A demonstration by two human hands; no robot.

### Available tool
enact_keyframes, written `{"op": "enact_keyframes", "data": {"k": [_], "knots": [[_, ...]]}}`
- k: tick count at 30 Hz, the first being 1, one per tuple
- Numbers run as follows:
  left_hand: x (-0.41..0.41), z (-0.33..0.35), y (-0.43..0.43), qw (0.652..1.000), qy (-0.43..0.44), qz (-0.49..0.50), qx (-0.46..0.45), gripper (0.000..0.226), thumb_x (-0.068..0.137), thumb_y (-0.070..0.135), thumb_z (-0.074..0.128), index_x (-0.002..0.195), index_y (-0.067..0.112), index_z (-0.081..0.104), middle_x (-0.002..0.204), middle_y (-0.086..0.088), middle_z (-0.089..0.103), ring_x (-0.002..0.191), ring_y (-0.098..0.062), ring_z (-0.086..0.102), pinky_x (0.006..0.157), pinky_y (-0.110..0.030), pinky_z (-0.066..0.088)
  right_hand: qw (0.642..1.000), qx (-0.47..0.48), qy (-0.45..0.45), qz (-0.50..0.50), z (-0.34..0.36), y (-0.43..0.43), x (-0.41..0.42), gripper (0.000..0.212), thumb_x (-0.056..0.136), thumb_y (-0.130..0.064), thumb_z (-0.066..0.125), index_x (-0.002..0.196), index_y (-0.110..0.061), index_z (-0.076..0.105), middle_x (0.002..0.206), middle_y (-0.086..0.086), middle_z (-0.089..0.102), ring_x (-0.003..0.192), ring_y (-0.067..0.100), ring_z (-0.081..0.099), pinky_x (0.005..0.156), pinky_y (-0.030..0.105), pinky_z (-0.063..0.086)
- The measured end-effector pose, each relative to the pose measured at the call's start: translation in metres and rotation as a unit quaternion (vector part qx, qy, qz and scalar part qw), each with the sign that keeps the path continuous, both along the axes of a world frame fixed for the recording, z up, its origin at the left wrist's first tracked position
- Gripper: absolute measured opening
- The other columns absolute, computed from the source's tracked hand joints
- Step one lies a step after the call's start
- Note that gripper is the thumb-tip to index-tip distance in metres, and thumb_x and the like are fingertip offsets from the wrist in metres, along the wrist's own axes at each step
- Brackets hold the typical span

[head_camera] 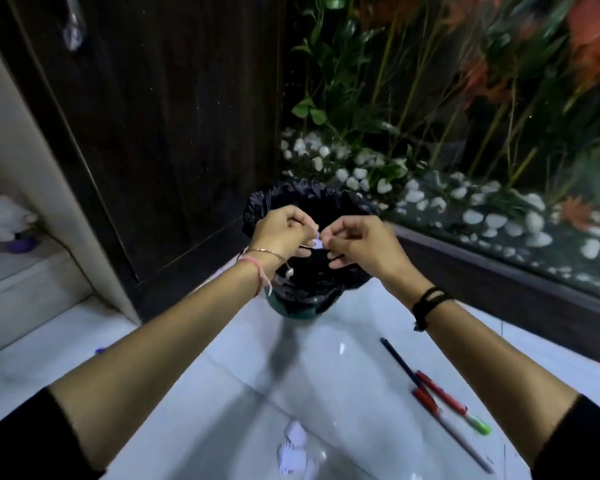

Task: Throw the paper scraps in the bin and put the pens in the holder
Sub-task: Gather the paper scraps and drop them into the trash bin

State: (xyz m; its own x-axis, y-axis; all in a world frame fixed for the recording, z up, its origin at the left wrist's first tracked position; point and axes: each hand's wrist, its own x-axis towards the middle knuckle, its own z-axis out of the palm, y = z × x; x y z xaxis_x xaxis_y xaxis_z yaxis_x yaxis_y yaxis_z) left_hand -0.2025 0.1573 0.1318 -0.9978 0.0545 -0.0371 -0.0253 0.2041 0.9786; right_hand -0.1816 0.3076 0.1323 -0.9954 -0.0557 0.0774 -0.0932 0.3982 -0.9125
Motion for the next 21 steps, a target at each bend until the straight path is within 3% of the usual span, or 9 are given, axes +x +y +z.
{"op": "enact_keyframes", "data": {"k": [2, 4, 5, 7, 10, 14, 17, 21], "knots": [[0.032, -0.025, -0.005, 0.999, -0.003, -0.033, -0.032, 0.02, 0.082, 0.005, 0.057, 0.066, 0.017, 0.057, 0.067, -0.005, 0.062, 0.06, -0.013, 0.062, 0.05, -0.019, 0.054, 0.998, 0.039, -0.018, 0.037, -0.026, 0.0, 0.031, 0.008, 0.085, 0.001, 0.062, 0.085, -0.003, 0.07, 0.069, 0.01, 0.064, 0.06, 0.012, 0.062, 0.058, 0.022, 0.059], [0.06, -0.061, -0.012, 0.992, -0.024, -0.076, -0.095, 0.013, 0.081, 0.007, 0.058, 0.073, 0.015, 0.062, 0.074, -0.006, 0.064, 0.066, -0.015, 0.062, 0.051, -0.018, 0.052, 0.991, 0.099, -0.051, 0.078, -0.063, 0.003, 0.06, 0.012, 0.087, 0.001, 0.06, 0.087, -0.005, 0.071, 0.077, 0.012, 0.066, 0.059, 0.007, 0.06, 0.06, 0.018, 0.058], [0.073, -0.082, -0.016, 0.983, -0.038, -0.105, -0.145, 0.006, 0.08, 0.01, 0.061, 0.081, 0.014, 0.065, 0.082, -0.006, 0.066, 0.073, -0.016, 0.061, 0.059, -0.02, 0.052, 0.984, 0.132, -0.064, 0.1, -0.084, 0.005, 0.075, 0.013, 0.088, -0.001, 0.059, 0.09, -0.004, 0.071, 0.081, 0.01, 0.067, 0.058, 0.003, 0.059, 0.061, 0.014, 0.056], [0.099, -0.12, -0.023, 0.947, -0.06, -0.181, -0.258, 0.025, 0.08, 0.02, 0.067, 0.104, 0.013, 0.064, 0.105, -0.007, 0.064, 0.092, -0.019, 0.06, 0.079, -0.025, 0.048, 0.966, 0.206, -0.074, 0.14, -0.122, 0.007, 0.103, 0.018, 0.089, -0.006, 0.058, 0.102, -0.006, 0.071, 0.092, 0.007, 0.067, 0.067, 0.004, 0.061, 0.067, 0.008, 0.049], [0.134, -0.163, -0.027, 0.878, -0.064, -0.291, -0.375, 0.051, 0.076, 0.036, 0.068, 0.122, 0.018, 0.054, 0.125, -0.006, 0.05, 0.115, -0.023, 0.05, 0.096, -0.032, 0.043, 0.94, 0.267, -0.101, 0.186, -0.158, 0.009, 0.139, 0.027, 0.09, -0.011, 0.055, 0.116, -0.011, 0.064, 0.112, 0.011, 0.062, 0.099, 0.021, 0.06, 0.085, 0.023, 0.047], [0.165, -0.185, -0.025, 0.852, -0.036, -0.319, -0.414, 0.056, 0.069, 0.035, 0.071, 0.118, 0.02, 0.05, 0.125, -0.002, 0.042, 0.115, -0.02, 0.045, 0.089, -0.035, 0.046, 0.92, 0.302, -0.087, 0.236, -0.173, 0.023, 0.172, 0.037, 0.088, -0.017, 0.062, 0.124, -0.007, 0.059, 0.118, 0.013, 0.06, 0.11, 0.024, 0.054, 0.085, 0.015, 0.033], [0.179, -0.189, -0.021, 0.846, 0.0, -0.322, -0.424, 0.048, 0.074, 0.027, 0.067, 0.117, 0.018, 0.049, 0.122, -0.004, 0.042, 0.111, -0.023, 0.047, 0.085, -0.039, 0.049, 0.898, 0.319, -0.092, 0.289, -0.179, 0.042, 0.202, 0.057, 0.08, -0.034, 0.073, 0.129, -0.012, 0.053, 0.116, 0.01, 0.055, 0.101, 0.013, 0.048, 0.078, 0.009, 0.031], [0.195, -0.195, -0.015, 0.85, 0.022, -0.328, -0.411, 0.032, 0.081, 0.015, 0.059, 0.112, 0.015, 0.051, 0.115, -0.007, 0.045, 0.1, -0.026, 0.052, 0.081, -0.04, 0.048, 0.879, 0.326, -0.1, 0.334, -0.179, 0.059, 0.24, 0.075, 0.07, -0.045, 0.078, 0.131, -0.015, 0.048, 0.121, 0.006, 0.048, 0.104, 0.017, 0.049, 0.083, 0.02, 0.039]]}}
